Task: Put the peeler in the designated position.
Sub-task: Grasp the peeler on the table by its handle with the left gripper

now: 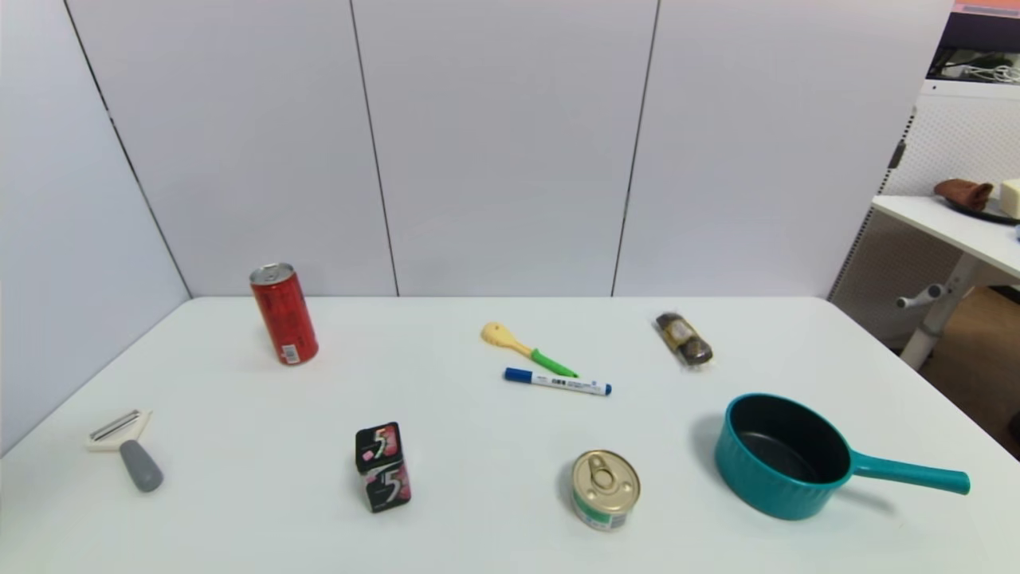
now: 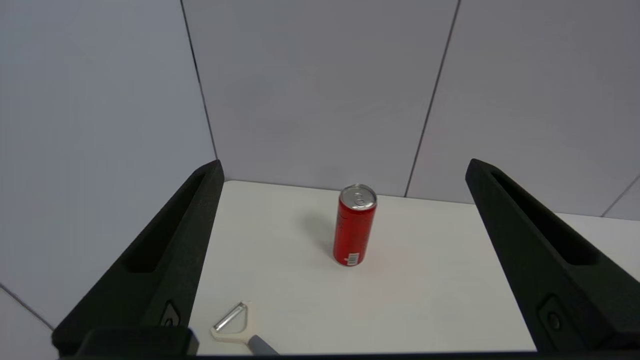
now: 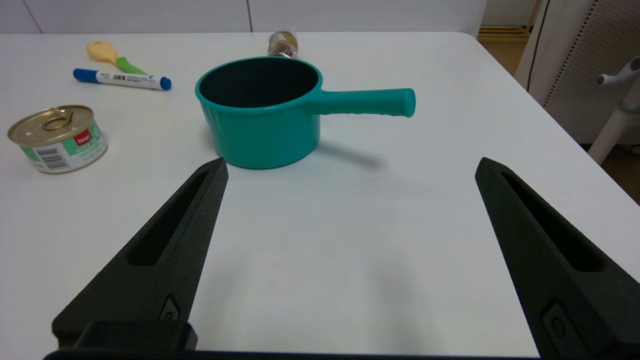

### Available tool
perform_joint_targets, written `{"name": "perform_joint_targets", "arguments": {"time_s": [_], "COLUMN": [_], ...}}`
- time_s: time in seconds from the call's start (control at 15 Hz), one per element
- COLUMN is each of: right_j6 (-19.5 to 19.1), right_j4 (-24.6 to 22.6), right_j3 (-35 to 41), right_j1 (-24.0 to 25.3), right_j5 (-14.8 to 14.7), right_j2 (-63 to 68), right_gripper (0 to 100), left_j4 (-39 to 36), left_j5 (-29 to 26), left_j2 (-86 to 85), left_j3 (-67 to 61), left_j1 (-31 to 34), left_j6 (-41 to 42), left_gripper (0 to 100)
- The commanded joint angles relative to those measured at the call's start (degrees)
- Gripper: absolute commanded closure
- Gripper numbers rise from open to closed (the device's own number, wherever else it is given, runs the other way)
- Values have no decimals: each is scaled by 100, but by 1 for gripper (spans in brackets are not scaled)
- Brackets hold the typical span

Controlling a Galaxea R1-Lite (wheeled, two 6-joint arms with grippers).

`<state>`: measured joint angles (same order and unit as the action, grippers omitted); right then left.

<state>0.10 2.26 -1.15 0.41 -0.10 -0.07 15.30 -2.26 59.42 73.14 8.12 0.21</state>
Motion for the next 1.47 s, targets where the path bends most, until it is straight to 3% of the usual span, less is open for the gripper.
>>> {"name": "perform_joint_targets", "arguments": {"time_s": [0.07, 0.2, 0.33, 0.6, 0.67, 0.93, 1.27, 1.47], "right_j6": [-1, -1, -1, -1, -1, -1, -1, -1], "right_j4": [3, 3, 3, 3, 3, 3, 3, 3], "right_j3": [0, 0, 0, 0, 0, 0, 0, 0], "right_j1": [2, 2, 2, 2, 2, 2, 2, 2], "right_j5": [1, 1, 1, 1, 1, 1, 1, 1], "right_j2": [-1, -1, -1, -1, -1, -1, 7, -1], "right_gripper": [0, 0, 0, 0, 0, 0, 0, 0], "left_j4": [412, 456, 685, 667, 685, 694, 861, 1511], "left_j5": [-240, -996, -1304, -1225, -1058, 533, 981, 1808], "left_j2": [1547, 1714, 1837, 2021, 2065, 2285, 2601, 2751], "left_j3": [895, 842, 859, 1097, 1062, 956, 420, 25], "left_j1": [542, 761, 814, 805, 814, 700, 480, 155], "left_j6": [1517, 2519, 3214, 2968, 2651, 366, -2631, -3870], "left_gripper": [0, 0, 0, 0, 0, 0, 0, 0]}}
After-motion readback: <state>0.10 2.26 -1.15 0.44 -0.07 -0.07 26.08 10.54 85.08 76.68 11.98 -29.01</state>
